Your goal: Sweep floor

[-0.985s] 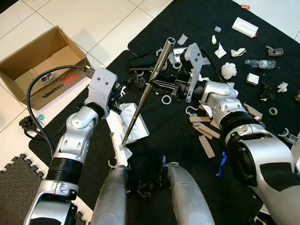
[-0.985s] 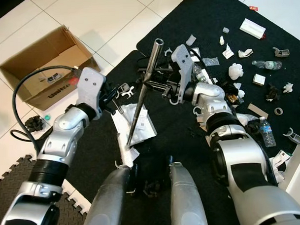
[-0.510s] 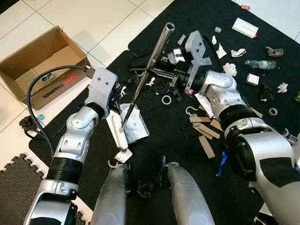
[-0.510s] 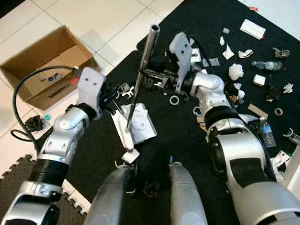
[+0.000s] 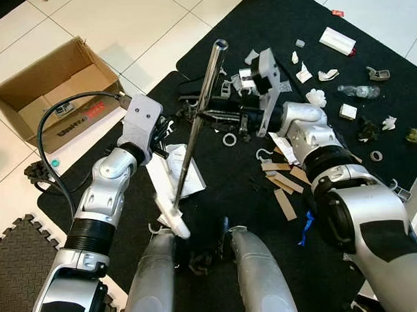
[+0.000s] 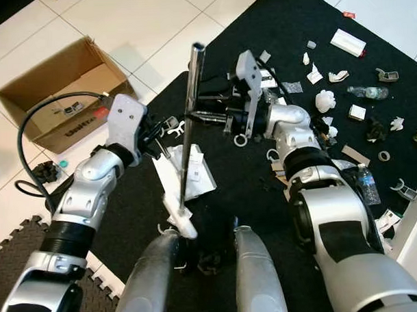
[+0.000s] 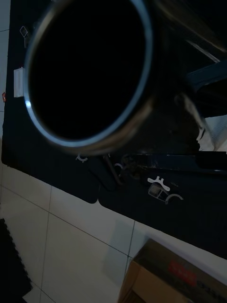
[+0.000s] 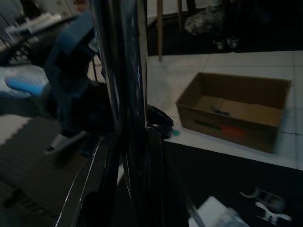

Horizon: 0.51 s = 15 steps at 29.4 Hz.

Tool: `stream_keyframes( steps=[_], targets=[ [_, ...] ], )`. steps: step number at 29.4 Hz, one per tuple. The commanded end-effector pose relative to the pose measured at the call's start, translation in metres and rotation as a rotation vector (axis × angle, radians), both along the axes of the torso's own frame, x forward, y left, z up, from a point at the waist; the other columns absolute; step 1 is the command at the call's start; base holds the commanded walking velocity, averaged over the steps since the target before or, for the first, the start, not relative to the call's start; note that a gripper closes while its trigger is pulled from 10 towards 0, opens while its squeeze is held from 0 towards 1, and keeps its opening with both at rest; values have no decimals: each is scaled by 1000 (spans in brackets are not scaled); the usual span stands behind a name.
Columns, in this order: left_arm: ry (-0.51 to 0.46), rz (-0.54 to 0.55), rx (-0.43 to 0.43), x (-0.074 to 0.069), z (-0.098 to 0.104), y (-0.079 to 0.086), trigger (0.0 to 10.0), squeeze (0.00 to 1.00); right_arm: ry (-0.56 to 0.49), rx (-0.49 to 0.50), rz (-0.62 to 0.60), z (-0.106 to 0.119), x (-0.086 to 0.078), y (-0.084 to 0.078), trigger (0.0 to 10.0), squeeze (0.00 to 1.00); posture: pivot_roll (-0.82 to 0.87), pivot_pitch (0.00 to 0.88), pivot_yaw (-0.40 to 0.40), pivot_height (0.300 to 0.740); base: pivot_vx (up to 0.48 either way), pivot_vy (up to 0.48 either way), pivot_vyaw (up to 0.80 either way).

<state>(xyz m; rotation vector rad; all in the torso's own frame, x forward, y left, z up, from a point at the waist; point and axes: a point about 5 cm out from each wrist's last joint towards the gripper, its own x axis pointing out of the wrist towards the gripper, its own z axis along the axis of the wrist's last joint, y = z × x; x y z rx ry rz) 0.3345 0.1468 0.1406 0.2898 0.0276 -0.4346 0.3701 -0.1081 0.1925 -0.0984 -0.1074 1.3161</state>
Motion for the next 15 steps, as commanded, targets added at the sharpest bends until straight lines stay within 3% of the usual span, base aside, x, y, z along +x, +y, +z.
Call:
stream_keyframes(
  steps=[1,4,8,15],
  targets=[
    [172,26,24,-11,-41,4,10000,0,-81,-27,-8,3,-1,0,10000,0,121,324,-60,740,0,0,0],
    [172,26,23,-11,-41,4,10000,0,-114,-48,-13,3,-2,2,10000,0,121,324,-60,740,0,0,0],
    [172,22,21,-11,-41,2,10000,0,-232,-84,-68,10,0,3,10000,0,116,317,-62,740,0,0,0],
    [170,20,20,-10,-41,1,10000,0,-316,-28,-190,26,6,-7,10000,0,114,308,-61,740,0,0,0]
  ],
)
